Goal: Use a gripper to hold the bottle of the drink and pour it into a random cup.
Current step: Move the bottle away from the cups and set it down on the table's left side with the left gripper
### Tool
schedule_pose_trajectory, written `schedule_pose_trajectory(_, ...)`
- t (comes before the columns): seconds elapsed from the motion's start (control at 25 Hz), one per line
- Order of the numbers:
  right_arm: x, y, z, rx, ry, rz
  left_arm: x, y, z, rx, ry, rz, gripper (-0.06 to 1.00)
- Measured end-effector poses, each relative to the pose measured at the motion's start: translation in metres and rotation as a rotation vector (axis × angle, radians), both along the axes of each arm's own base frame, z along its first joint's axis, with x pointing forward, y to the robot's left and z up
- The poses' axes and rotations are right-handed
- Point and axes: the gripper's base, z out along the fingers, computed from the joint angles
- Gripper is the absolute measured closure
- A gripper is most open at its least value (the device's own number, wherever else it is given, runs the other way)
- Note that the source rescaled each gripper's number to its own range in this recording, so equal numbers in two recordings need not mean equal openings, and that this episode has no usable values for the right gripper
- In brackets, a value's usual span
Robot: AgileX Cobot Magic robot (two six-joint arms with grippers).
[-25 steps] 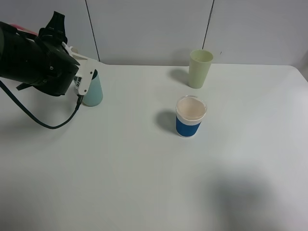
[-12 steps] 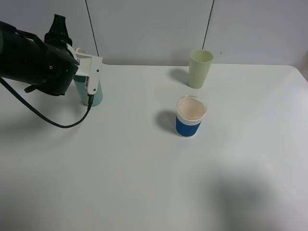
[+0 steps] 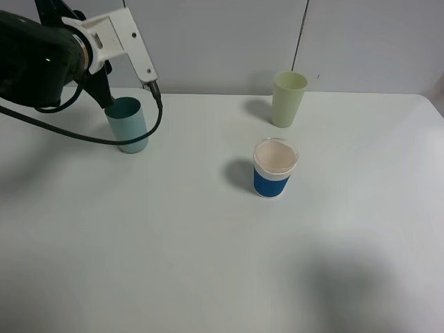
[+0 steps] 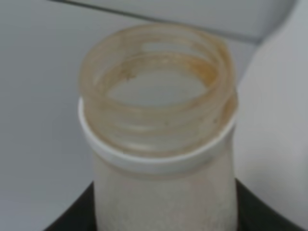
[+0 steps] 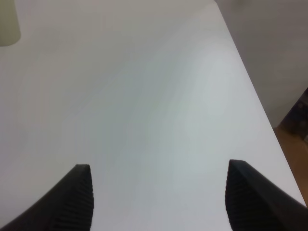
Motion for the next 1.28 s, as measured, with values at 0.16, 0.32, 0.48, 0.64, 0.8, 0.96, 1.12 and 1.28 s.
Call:
schedule_pose_trajectory(0.16,0.000,0.000,0.000,0.000,0.000,0.000,-0.011,-0.001,0.026,-0.187,-0.046,-0.039,0.94)
schedule_pose_trajectory(0.32,0.000,0.000,0.000,0.000,0.000,0.000,-0.022,0.002,0.047,-0.369,-0.059,-0.063,0.94)
schedule_pose_trajectory(0.48,0.000,0.000,0.000,0.000,0.000,0.000,-0.029,0.013,0.060,-0.584,-0.026,-0.036,0.94)
schedule_pose_trajectory(0.64,0.000,0.000,0.000,0.000,0.000,0.000,-0.034,0.025,0.070,-0.717,-0.023,0.018,0.94)
schedule_pose_trajectory(0.8,0.000,0.000,0.000,0.000,0.000,0.000,-0.040,0.029,0.073,-0.745,-0.017,0.013,0.94)
schedule_pose_trajectory(0.96,0.000,0.000,0.000,0.000,0.000,0.000,-0.044,0.028,0.075,-0.774,0.008,0.006,0.94)
schedule_pose_trajectory(1.12,0.000,0.000,0.000,0.000,0.000,0.000,-0.044,0.031,0.073,-0.837,0.055,0.000,0.94)
schedule_pose_trajectory(1.28,0.000,0.000,0.000,0.000,0.000,0.000,-0.042,0.036,0.072,-0.872,0.085,0.000,0.94)
